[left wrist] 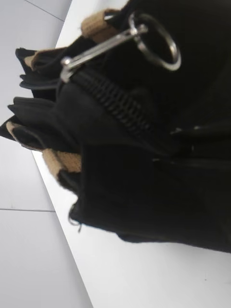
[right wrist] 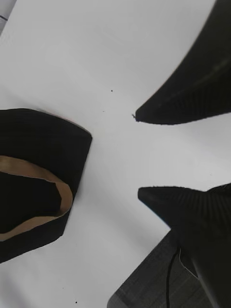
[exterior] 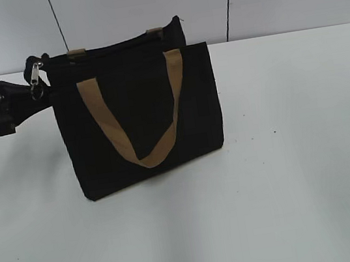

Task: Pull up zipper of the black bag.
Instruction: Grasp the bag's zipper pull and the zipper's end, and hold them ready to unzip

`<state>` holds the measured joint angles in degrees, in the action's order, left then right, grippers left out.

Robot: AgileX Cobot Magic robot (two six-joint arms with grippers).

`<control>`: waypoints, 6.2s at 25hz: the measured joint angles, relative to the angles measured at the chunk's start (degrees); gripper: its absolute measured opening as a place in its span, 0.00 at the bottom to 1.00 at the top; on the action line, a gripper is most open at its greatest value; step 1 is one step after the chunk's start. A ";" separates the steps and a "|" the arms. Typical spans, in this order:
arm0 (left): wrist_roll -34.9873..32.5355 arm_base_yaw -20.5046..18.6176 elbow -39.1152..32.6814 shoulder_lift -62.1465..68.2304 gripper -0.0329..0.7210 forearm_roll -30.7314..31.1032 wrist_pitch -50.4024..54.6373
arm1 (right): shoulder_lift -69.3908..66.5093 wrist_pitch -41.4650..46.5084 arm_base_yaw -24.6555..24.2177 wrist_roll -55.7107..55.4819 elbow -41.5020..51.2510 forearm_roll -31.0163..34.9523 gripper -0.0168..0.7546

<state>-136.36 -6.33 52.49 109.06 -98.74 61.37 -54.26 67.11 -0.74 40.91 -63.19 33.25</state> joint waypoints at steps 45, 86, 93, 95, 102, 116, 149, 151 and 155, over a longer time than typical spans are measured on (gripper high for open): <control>2.02 -0.02 0.00 -2.22 0.09 3.06 3.50 | -68.97 -6.37 47.01 -44.79 -59.51 -22.30 0.44; 2.02 -0.02 0.00 -2.28 0.09 2.69 4.03 | -71.89 -9.55 46.95 -45.65 -59.56 -25.24 0.00; 2.02 -0.02 0.00 -2.28 0.09 3.12 1.45 | -69.66 -9.50 46.47 -45.43 -59.62 -25.10 0.00; 2.02 -0.02 0.00 -2.28 0.09 3.25 0.78 | -69.60 -9.50 46.10 -44.99 -59.62 -24.57 0.00; 2.04 -0.02 0.00 -2.68 0.09 2.49 1.99 | -69.56 -7.73 45.73 -38.06 -59.62 -21.30 0.15; 2.04 0.04 0.00 -2.72 0.09 1.02 4.44 | -70.71 -8.15 45.73 -42.59 -59.62 -19.44 0.41; 2.04 0.04 0.00 -2.79 0.09 0.81 7.03 | -74.16 -11.59 45.62 -44.07 -59.62 -22.20 0.47; 2.04 0.04 0.00 -2.79 0.09 0.81 7.08 | -74.15 -11.89 45.62 -44.14 -59.62 -22.20 0.47; 2.04 0.04 0.00 -2.79 0.09 0.81 7.09 | -74.15 -12.74 45.62 -44.20 -59.62 -22.25 0.47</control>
<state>-134.32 -6.29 52.49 106.27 -97.94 68.46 -128.41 54.36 44.88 -3.29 -122.81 11.01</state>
